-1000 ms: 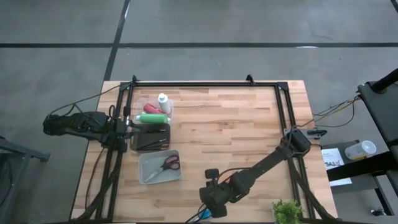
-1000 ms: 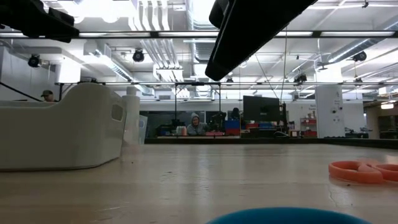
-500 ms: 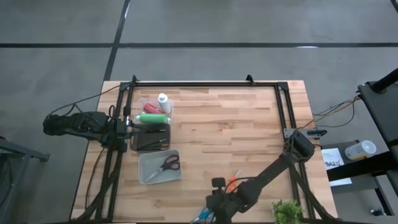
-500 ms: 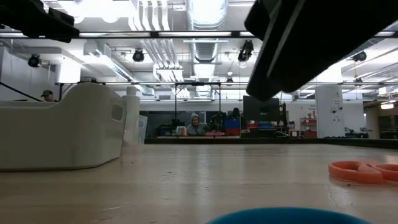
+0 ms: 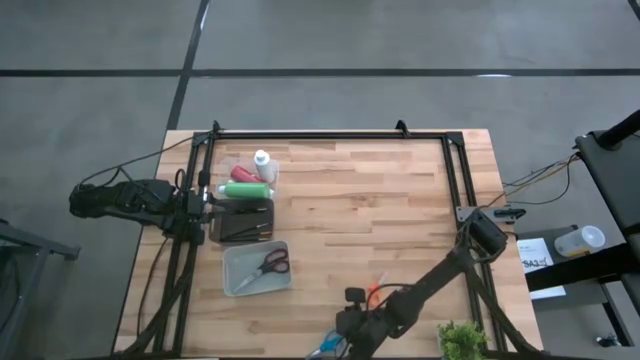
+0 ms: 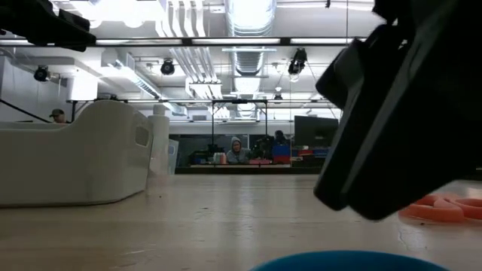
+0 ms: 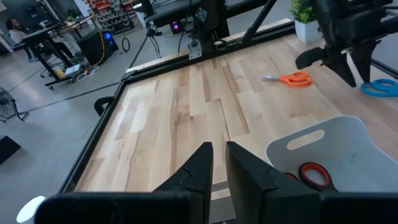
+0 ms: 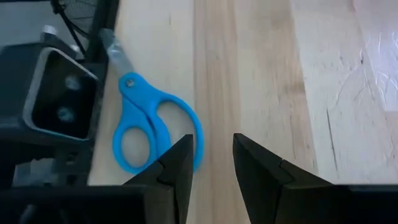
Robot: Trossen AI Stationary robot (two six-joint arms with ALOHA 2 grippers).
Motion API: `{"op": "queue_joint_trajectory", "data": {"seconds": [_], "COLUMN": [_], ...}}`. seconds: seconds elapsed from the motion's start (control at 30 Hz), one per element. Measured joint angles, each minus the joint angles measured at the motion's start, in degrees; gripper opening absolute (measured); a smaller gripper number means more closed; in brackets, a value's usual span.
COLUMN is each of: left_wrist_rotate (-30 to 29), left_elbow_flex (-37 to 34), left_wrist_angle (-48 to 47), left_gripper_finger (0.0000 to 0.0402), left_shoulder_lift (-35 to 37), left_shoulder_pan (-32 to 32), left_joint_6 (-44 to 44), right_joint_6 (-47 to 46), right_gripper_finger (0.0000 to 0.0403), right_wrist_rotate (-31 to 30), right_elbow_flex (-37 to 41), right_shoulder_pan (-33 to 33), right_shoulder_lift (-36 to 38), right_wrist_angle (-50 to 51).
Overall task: Pick & Place Paint Supplies
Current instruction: Put the blue scissors into the gray bin
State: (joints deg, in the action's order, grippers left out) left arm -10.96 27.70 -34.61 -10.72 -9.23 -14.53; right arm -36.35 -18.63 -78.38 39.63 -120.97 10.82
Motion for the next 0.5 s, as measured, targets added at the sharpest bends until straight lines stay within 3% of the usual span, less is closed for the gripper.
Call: {"op": "queue_joint_trajectory", "data": {"seconds": [0.23,0.5], "left_wrist_rotate": [0.0,0.0], "left_elbow_flex": [0.0,0.0], "left_wrist_angle": [0.0,0.0], "left_gripper_finger": [0.0051,0.0051], "left_shoulder_lift": [0.0,0.0], "left_shoulder_pan": [0.0,0.0], "left_joint_6": [0.0,0.0], "right_joint_6": [-0.1,1.2], "right_gripper_finger": [0.0111,0.0111], "right_wrist_rotate": [-1.2,-3.5], "right_elbow_flex": [3.3,2.7], "right_shoulder_pan": [0.0,0.1], "right_shoulder_lift": [-1.2,-3.4], "right_wrist_angle": [-6.2,-6.3]}}
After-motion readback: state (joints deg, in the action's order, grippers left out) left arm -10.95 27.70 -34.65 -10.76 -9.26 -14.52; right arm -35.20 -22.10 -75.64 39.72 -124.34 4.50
